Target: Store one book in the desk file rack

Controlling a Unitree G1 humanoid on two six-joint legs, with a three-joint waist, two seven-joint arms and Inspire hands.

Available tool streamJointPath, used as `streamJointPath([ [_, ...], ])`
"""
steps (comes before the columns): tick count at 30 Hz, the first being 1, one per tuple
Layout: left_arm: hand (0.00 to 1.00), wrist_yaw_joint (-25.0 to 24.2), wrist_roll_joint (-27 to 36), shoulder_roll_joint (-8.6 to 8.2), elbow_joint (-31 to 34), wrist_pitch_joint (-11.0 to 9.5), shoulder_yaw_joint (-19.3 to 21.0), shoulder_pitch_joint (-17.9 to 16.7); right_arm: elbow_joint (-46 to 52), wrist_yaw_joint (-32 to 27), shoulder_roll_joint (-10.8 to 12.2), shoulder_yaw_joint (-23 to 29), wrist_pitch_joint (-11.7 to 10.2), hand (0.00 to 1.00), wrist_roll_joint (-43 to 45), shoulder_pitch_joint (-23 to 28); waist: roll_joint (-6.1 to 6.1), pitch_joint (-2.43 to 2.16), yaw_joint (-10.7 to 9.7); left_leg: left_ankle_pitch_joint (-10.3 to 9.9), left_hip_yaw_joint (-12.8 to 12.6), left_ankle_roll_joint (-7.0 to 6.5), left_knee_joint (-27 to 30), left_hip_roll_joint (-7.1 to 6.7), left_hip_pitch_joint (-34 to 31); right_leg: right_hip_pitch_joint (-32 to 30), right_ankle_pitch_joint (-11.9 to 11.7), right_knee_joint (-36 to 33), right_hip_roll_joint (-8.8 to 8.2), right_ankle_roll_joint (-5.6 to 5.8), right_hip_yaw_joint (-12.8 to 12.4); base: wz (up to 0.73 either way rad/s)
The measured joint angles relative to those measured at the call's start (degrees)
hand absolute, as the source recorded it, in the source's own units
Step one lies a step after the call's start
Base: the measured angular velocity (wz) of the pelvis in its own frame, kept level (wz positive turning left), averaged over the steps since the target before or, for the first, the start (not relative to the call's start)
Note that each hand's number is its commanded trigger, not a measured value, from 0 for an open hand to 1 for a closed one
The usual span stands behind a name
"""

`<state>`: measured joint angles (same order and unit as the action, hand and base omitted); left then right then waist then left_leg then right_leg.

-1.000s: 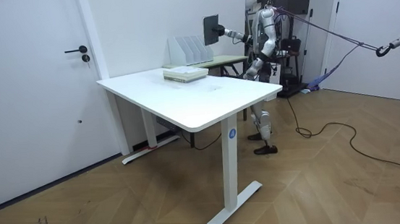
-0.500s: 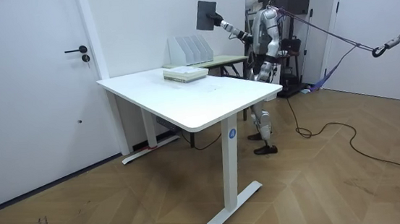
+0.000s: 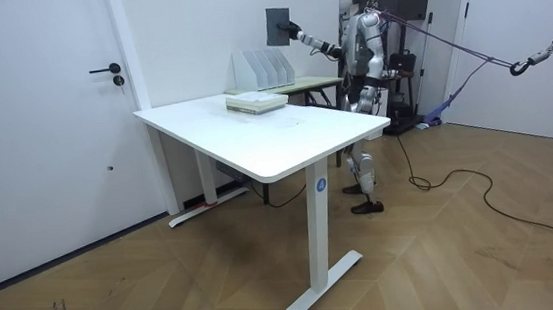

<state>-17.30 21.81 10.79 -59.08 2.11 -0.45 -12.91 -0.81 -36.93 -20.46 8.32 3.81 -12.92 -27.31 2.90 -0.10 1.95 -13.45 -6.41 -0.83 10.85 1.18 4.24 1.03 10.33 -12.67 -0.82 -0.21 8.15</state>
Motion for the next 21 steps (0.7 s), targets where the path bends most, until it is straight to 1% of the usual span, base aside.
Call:
streamJointPath([
  [5,0.00,0.85,-0.03,-0.11,-0.04,0.28,0.43,0.00,-2.97,-1.05,0.00,0.07,0.15,1.00,0.00,-0.64,0.08,-0.06,0.15,0.00,0.41,0.00,-0.02,-0.03,0.14,0.06,0.00,0.01,0.00,0.00,0.16,-0.02],
  [8,0.00,0.85,0.00,-0.13,-0.22,0.59,1.00,0.00,-4.23,-1.11,-0.01,0.42,1.31,1.00,-0.07,-0.73,0.10,-0.07,0.13,0.01,0.49,0.00,-0.01,-0.03,0.16,0.07,0.00,0.00,0.00,0.00,0.21,0.00],
  [10,0.00,0.86,0.00,-0.13,-0.28,0.85,1.33,-0.01,-5.74,-1.19,-0.05,0.48,1.66,1.00,-0.07,-0.92,0.15,-0.10,0.12,0.02,0.49,0.01,0.00,-0.03,0.19,0.06,0.00,-0.01,-0.02,0.00,0.35,0.00],
  [11,0.00,0.88,0.00,-0.13,-0.28,1.16,1.48,-0.01,-6.21,-1.24,-0.05,0.63,2.34,1.00,-0.16,-0.92,0.19,-0.13,0.08,0.02,0.49,0.01,0.02,-0.03,0.16,0.05,0.00,-0.02,-0.05,0.00,0.50,0.00],
  [13,0.00,0.91,0.00,-0.12,-0.27,1.34,1.63,-0.01,-7.31,-1.28,-0.05,1.12,2.65,1.00,-0.30,-0.92,0.29,-0.20,0.08,0.03,0.50,0.01,0.13,-0.04,0.07,0.04,0.00,-0.05,-0.11,-0.01,0.74,0.00],
  [15,0.00,0.91,0.00,-0.12,-0.27,1.56,1.87,-0.01,-7.59,-1.68,-0.05,1.82,3.67,1.00,-0.52,-0.92,0.36,-0.25,0.06,0.03,0.50,0.01,0.40,-0.06,-0.09,0.02,-0.01,-0.10,-0.16,-0.02,0.89,0.02],
  [19,0.00,1.73,-0.01,-0.11,-0.27,1.70,2.00,-0.01,-8.32,-2.10,-0.07,2.16,3.84,1.00,-0.78,-1.03,0.58,-0.42,-0.06,0.08,0.71,0.06,0.55,-0.05,-0.33,0.00,-0.03,-0.10,-0.19,-0.06,1.33,0.05],
  [21,0.00,2.16,0.00,-0.11,-0.28,1.73,2.06,-0.02,-8.43,-2.37,-0.07,2.16,4.32,1.00,-0.78,-1.10,0.69,-0.51,-0.06,0.14,0.97,0.09,0.58,-0.06,-0.42,0.01,-0.04,-0.10,-0.20,-0.08,1.50,0.05],
])
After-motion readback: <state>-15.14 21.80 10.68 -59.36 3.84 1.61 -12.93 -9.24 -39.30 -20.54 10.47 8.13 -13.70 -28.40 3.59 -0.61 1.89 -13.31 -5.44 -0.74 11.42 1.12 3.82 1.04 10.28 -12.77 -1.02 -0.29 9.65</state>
